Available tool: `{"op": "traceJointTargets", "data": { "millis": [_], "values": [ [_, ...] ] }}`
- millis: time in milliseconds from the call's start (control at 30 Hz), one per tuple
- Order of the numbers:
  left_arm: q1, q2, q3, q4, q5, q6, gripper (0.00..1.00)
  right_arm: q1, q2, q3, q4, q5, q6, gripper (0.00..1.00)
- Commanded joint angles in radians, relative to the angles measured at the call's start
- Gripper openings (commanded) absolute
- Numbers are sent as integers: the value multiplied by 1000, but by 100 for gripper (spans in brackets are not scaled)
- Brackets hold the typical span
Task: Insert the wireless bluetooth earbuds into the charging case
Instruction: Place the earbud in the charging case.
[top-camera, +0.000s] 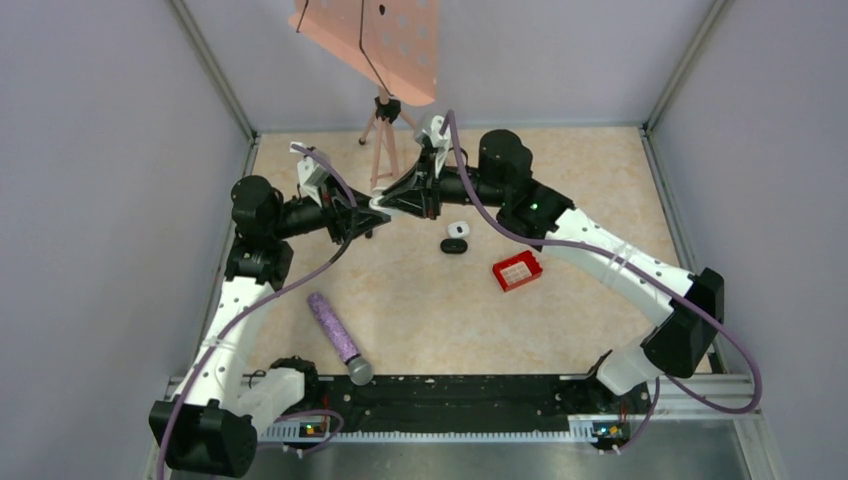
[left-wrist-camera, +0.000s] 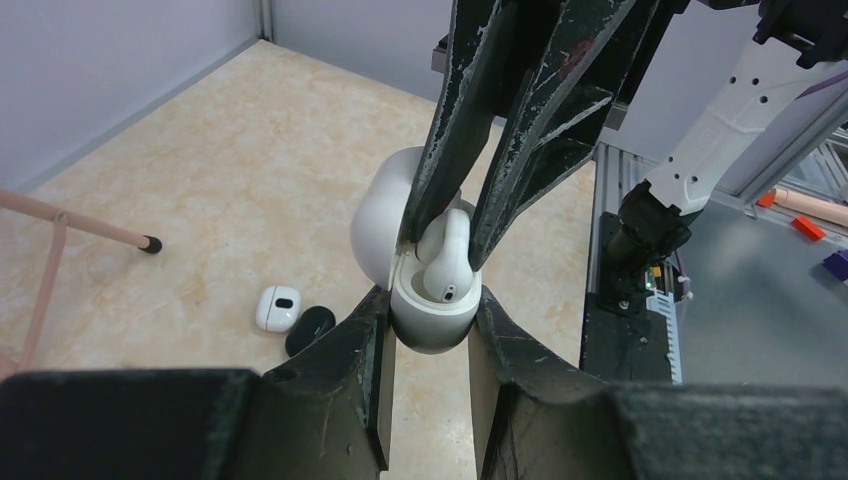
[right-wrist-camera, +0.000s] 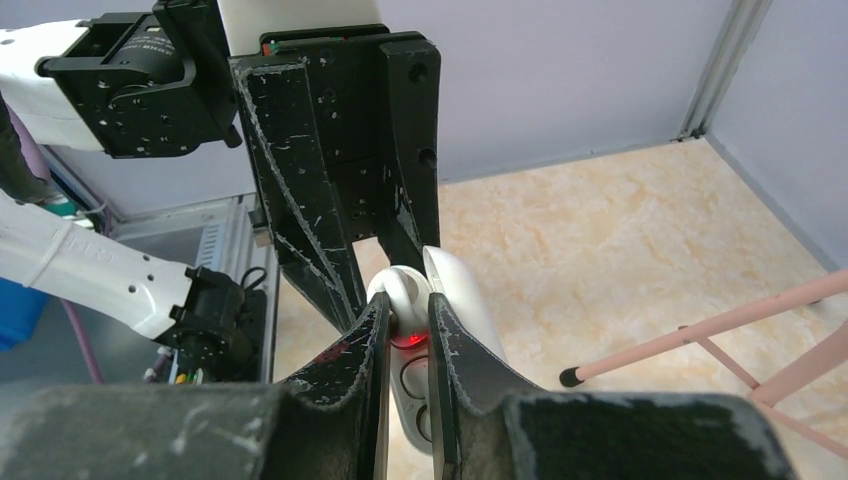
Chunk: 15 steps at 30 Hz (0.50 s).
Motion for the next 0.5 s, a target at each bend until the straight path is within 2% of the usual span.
{"op": "traceJointTargets", "data": {
  "millis": [0, 100, 233, 467],
  "values": [
    [-3, -19, 36, 52, 4, 14, 0, 21, 12, 20, -26, 48, -30, 0],
    [-3, -19, 35, 52, -1, 16, 0, 24, 15, 21, -57, 51, -39, 0],
    [-3, -21, 35, 39, -9, 33, 0, 27, 34, 56, -116, 6, -48, 20],
    [-3, -18, 25, 15, -14, 50, 0, 26, -23, 124, -232, -18, -120, 30]
  ]
}}
